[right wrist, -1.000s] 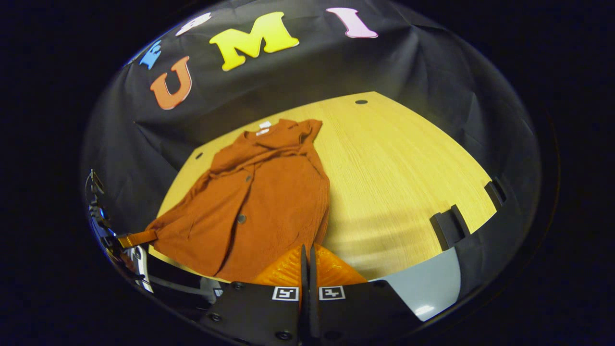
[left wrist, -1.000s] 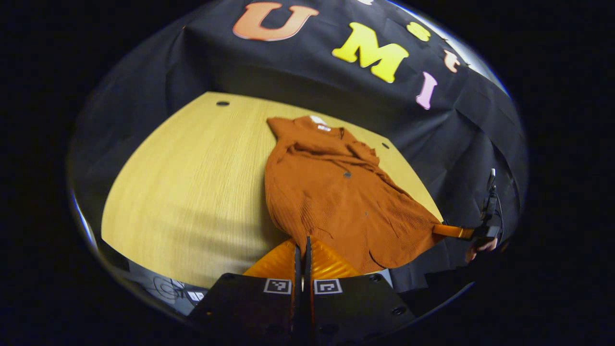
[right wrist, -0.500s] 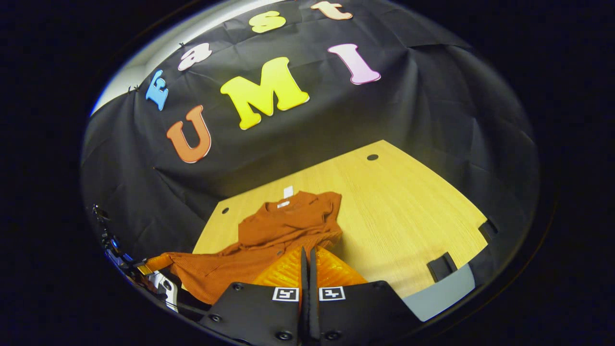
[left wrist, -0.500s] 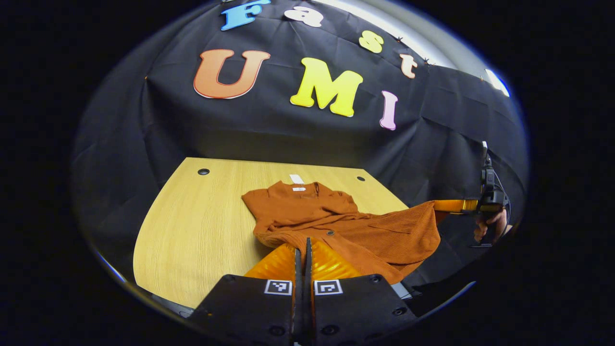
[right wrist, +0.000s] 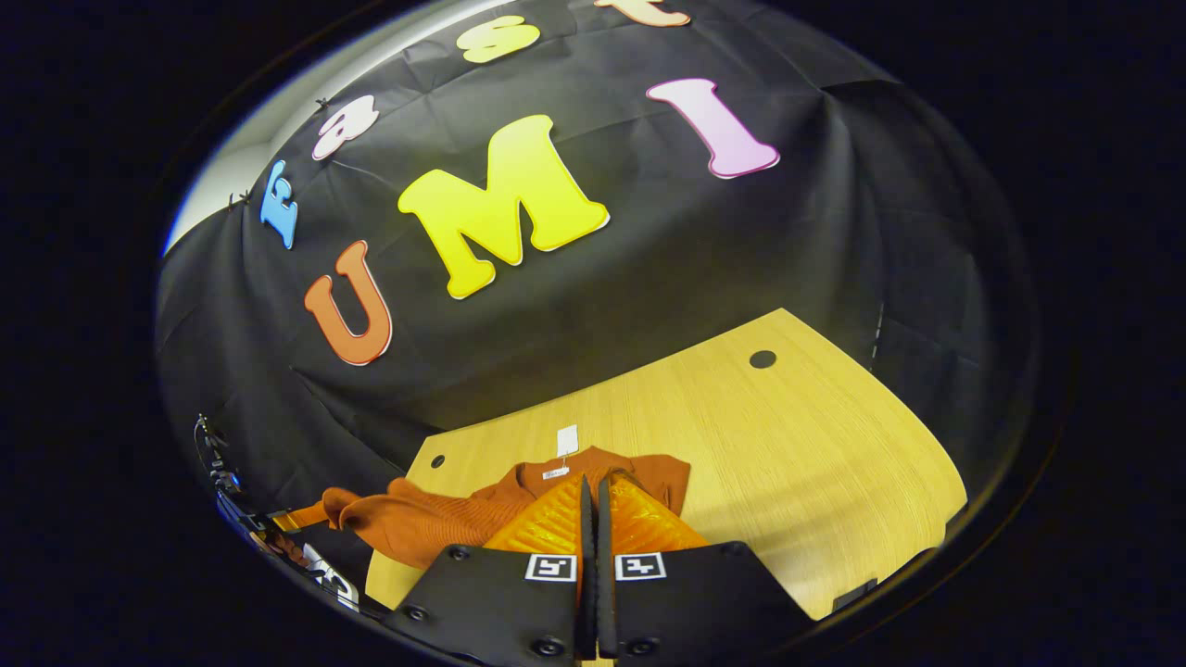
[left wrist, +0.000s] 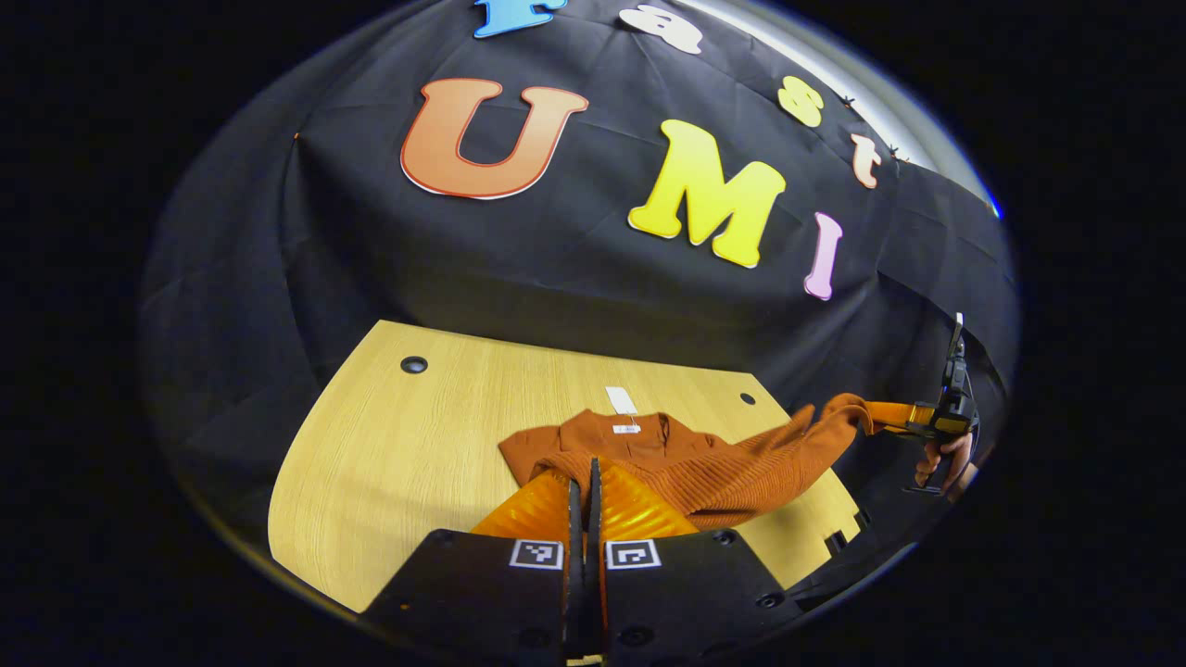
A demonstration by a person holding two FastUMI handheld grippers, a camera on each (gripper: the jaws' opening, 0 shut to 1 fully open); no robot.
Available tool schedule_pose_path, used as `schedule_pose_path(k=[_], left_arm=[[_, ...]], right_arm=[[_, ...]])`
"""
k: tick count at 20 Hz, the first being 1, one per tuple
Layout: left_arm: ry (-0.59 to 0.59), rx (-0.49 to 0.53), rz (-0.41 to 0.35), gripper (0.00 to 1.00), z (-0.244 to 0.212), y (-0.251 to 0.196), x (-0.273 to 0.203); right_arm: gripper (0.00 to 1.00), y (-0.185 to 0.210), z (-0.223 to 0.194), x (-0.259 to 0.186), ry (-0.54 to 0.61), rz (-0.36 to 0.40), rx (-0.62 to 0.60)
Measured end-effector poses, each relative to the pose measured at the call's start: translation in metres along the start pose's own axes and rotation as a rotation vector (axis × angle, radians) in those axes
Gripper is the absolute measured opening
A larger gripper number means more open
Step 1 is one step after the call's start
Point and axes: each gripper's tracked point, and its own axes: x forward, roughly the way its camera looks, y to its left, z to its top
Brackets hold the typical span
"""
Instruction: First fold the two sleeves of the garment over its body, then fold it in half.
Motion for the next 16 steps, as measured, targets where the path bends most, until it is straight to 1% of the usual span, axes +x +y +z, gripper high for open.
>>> schedule_pose_path(k=[2,5,7,8,11,12,13,14,16], left_arm=[[0.015,0.001,-0.002,0.03,0.020,0.009,0.043],[0.061,0.033,-0.005,0.03,0.035,0.024,0.112],[0.109,0.057,-0.010,0.03,0.035,0.041,0.167],[0.136,0.060,-0.005,0.03,0.030,0.051,0.196],[0.209,0.063,0.027,0.03,0.003,0.079,0.259],[0.236,0.070,0.046,0.03,-0.010,0.087,0.278],[0.261,0.078,0.068,0.03,-0.021,0.095,0.291],[0.279,0.077,0.080,0.03,-0.031,0.099,0.301],[0.273,0.035,0.087,0.03,-0.042,0.104,0.322]], right_arm=[[0.00,-0.004,0.013,0.051,0.034,0.003,-0.021],[0.00,-0.018,0.021,0.127,0.095,0.001,-0.035],[0.01,-0.034,0.015,0.187,0.151,-0.012,-0.061],[0.00,-0.044,0.005,0.219,0.185,-0.015,-0.060],[0.00,-0.069,-0.031,0.274,0.261,-0.034,-0.089],[0.01,-0.074,-0.042,0.288,0.281,-0.049,-0.079],[0.02,-0.078,-0.052,0.298,0.300,-0.066,-0.055],[0.00,-0.083,-0.059,0.307,0.312,-0.078,-0.025],[0.01,-0.090,-0.065,0.314,0.320,-0.092,0.010]])
